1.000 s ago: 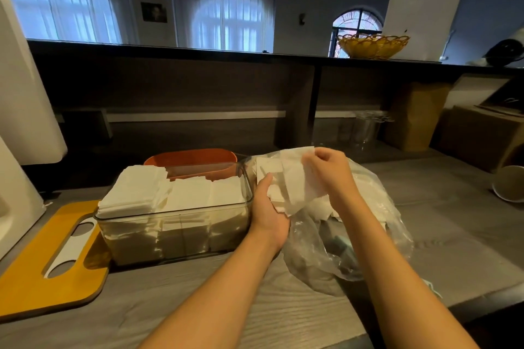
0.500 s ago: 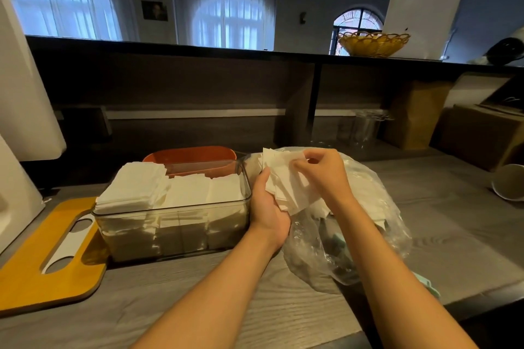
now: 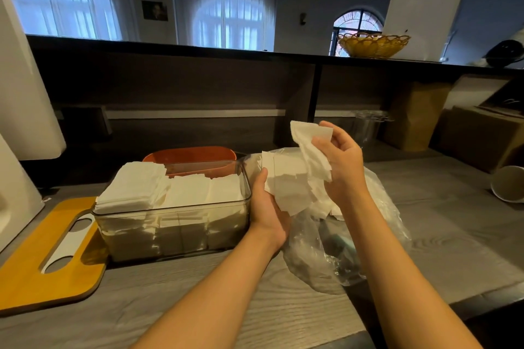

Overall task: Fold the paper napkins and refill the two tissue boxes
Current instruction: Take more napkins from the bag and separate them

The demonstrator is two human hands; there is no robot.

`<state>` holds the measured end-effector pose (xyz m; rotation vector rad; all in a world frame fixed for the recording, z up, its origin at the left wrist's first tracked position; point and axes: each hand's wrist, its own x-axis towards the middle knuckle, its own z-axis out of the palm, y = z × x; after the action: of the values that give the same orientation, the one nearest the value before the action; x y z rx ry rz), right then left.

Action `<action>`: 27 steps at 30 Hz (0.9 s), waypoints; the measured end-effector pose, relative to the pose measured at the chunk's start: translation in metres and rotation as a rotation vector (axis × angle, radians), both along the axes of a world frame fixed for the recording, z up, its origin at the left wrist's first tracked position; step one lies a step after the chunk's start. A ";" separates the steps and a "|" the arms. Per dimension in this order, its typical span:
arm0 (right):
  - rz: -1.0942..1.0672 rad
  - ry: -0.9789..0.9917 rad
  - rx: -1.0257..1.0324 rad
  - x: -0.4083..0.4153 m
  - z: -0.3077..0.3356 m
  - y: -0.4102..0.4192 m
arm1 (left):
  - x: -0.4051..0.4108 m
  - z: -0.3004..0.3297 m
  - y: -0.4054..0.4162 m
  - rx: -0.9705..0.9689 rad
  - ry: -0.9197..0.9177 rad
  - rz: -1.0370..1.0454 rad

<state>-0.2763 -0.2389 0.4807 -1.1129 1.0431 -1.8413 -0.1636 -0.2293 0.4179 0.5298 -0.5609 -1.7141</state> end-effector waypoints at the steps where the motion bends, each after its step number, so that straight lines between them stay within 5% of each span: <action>1: -0.065 0.059 0.041 0.003 -0.005 -0.004 | 0.000 0.001 0.000 0.002 0.006 -0.004; 7: -0.297 0.245 0.139 0.020 -0.037 -0.018 | -0.003 0.002 0.000 -0.021 -0.070 0.060; 22: -0.286 0.348 0.159 0.023 -0.035 -0.018 | -0.002 0.007 0.006 0.021 -0.165 0.200; 27: -0.220 0.541 0.319 0.028 -0.036 -0.020 | 0.001 0.015 0.013 0.052 -0.158 0.185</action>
<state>-0.2484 -0.2592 0.4444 -1.3715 1.7614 -1.4822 -0.1629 -0.2161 0.4331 0.7362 -0.5629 -1.5228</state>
